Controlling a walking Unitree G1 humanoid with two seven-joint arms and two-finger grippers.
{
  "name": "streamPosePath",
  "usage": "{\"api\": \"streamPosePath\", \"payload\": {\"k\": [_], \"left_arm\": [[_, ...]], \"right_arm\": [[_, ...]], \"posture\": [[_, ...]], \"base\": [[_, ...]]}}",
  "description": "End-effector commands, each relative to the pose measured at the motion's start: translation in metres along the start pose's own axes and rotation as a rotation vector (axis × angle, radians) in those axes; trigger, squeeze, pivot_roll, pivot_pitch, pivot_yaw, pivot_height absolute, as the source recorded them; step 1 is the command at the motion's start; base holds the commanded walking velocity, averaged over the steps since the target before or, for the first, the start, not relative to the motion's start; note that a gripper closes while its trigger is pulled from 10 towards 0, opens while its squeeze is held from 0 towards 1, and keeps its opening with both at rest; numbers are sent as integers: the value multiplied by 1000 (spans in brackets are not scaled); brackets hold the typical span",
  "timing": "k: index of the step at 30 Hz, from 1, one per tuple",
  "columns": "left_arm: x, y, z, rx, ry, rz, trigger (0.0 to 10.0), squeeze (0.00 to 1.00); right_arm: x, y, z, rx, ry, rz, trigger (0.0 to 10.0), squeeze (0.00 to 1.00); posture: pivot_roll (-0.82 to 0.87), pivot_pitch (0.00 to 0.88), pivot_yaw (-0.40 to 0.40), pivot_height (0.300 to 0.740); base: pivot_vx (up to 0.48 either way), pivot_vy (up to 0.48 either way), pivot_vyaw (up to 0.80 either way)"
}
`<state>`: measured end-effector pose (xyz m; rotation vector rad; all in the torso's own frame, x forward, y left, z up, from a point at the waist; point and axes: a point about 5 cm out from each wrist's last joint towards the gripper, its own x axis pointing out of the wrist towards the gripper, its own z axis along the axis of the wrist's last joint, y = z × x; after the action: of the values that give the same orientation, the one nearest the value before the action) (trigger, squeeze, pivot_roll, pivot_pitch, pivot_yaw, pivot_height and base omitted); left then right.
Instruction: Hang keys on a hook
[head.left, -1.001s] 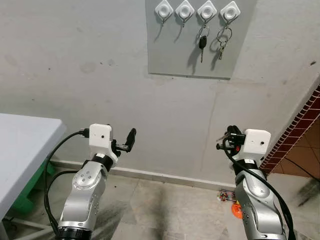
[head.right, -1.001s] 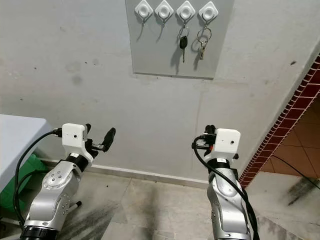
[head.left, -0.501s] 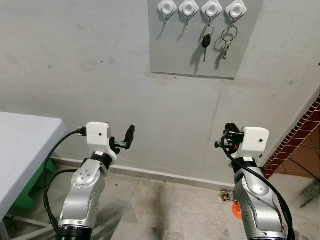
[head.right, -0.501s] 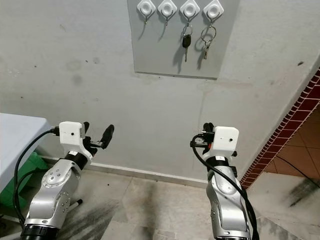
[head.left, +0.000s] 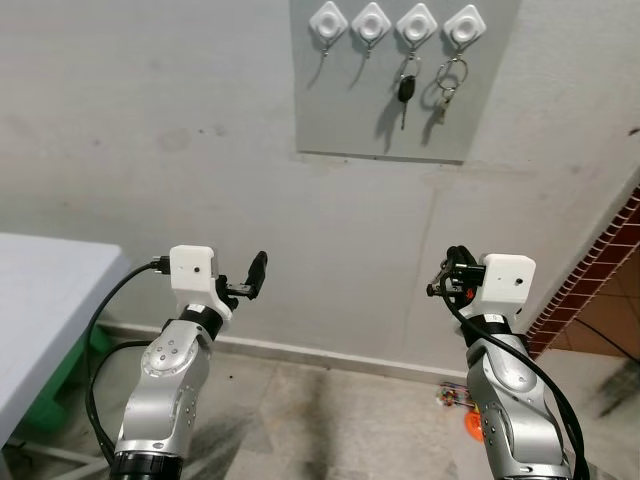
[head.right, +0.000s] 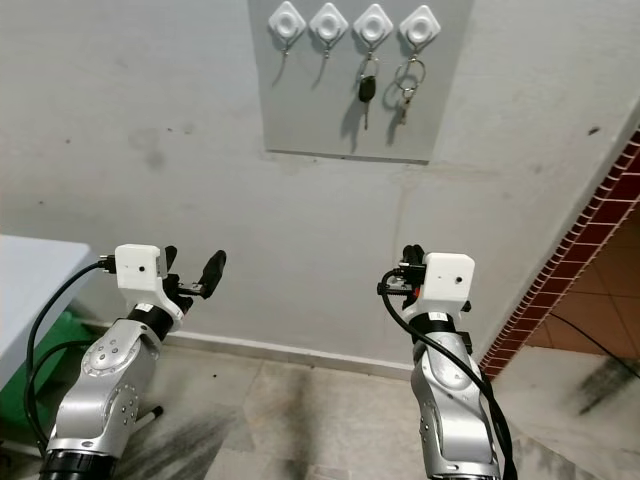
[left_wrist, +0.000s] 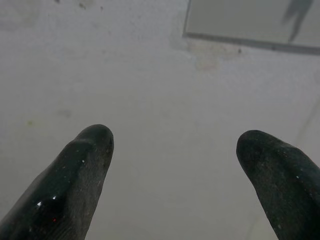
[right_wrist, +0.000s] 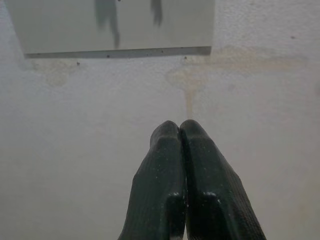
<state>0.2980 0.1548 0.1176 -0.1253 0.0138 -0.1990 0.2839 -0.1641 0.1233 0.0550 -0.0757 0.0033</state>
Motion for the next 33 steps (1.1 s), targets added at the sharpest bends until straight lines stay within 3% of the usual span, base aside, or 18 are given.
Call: {"api": "streamPosePath", "payload": {"k": [1,17,27,33], "left_arm": [[1,-1,4,0,-10,-3,10000,0],[0,-1,4,-8,-6,0,10000,0],[-1,-4,3,18,-7,0,10000,0],[1,-5,6,22,-14,-8,10000,0]], "right_arm": [[2,2,7,2,-23,9,10000,0],[2,4,6,4,-19,19,10000,0],[1,6,6,4,-12,38,10000,0],[1,14,8,19,-11,112,10000,0]], "posture": [[-20,69,13,740],[-17,74,10,740],[-20,70,8,740],[-19,63,5,740]], "base": [[330,0,0],[301,0,0],[0,0,0],[0,0,0]]}}
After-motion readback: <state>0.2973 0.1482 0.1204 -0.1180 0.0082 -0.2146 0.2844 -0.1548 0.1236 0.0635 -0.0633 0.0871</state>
